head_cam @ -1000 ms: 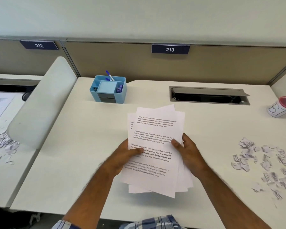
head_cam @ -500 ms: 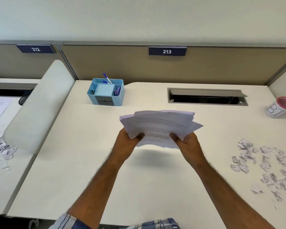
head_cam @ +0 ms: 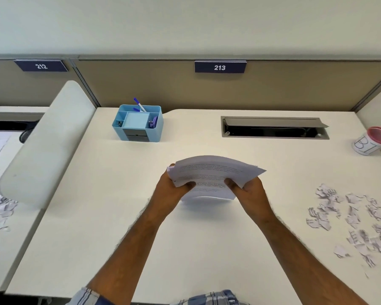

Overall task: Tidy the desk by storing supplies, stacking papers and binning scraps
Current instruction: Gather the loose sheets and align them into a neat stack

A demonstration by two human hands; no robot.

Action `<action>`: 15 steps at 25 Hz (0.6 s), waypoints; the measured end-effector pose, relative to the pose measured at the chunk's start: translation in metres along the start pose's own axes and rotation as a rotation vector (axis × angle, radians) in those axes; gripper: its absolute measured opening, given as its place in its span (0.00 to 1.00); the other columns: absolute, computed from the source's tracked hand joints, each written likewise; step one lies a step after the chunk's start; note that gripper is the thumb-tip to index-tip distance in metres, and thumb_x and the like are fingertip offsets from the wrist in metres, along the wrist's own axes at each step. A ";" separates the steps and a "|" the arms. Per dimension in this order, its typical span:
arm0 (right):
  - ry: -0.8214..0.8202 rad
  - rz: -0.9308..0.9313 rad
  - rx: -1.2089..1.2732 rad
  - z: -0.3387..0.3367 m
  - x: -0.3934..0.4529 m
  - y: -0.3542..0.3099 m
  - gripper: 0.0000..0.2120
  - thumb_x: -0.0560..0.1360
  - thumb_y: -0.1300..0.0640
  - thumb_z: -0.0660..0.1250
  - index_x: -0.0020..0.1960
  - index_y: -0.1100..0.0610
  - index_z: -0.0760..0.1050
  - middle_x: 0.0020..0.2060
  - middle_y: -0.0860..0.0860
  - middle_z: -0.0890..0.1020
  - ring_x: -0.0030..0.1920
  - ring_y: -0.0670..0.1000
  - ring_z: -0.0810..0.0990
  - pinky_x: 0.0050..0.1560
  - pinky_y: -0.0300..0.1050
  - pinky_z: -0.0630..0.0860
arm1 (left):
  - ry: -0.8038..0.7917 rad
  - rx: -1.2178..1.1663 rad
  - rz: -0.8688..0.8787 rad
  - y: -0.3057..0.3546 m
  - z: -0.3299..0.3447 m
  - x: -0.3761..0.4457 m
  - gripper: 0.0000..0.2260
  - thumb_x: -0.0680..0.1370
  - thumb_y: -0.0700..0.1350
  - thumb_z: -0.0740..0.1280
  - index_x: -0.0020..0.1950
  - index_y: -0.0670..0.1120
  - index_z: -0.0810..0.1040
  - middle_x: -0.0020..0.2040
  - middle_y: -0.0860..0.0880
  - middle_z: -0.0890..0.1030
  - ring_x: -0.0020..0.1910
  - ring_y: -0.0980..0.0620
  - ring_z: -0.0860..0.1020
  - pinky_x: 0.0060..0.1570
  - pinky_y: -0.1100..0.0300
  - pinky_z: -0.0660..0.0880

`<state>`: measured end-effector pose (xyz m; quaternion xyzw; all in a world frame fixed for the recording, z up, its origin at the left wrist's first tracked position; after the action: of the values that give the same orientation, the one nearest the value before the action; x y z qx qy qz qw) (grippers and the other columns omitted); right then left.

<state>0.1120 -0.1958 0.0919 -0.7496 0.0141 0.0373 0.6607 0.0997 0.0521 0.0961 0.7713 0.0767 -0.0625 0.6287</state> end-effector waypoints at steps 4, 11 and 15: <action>0.039 -0.011 -0.038 -0.003 0.004 -0.001 0.20 0.73 0.59 0.78 0.60 0.54 0.74 0.53 0.52 0.82 0.54 0.49 0.82 0.51 0.40 0.80 | -0.002 0.075 -0.019 -0.006 -0.004 0.002 0.19 0.73 0.40 0.78 0.60 0.49 0.76 0.55 0.50 0.81 0.55 0.51 0.82 0.55 0.56 0.81; 0.056 -0.018 0.003 0.000 0.007 -0.005 0.21 0.73 0.55 0.78 0.63 0.54 0.76 0.55 0.48 0.85 0.57 0.49 0.83 0.59 0.48 0.81 | -0.006 0.032 -0.048 -0.004 -0.001 0.003 0.14 0.75 0.40 0.75 0.59 0.52 0.81 0.52 0.53 0.85 0.53 0.55 0.83 0.56 0.54 0.81; 0.065 -0.034 0.013 -0.004 0.005 -0.010 0.22 0.74 0.54 0.77 0.65 0.53 0.75 0.58 0.48 0.84 0.59 0.49 0.83 0.59 0.48 0.80 | -0.020 0.033 -0.052 0.002 0.001 0.004 0.19 0.76 0.41 0.75 0.66 0.52 0.78 0.57 0.53 0.85 0.56 0.52 0.82 0.56 0.55 0.82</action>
<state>0.1176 -0.1989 0.1017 -0.7464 0.0230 0.0017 0.6651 0.1039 0.0508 0.0974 0.7785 0.0892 -0.0879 0.6150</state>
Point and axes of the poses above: each hand's wrist, its own x-axis towards the middle knuckle, its own z-axis out of the palm, y = z × x, the point moved 9 cm from there along x, towards the middle knuckle
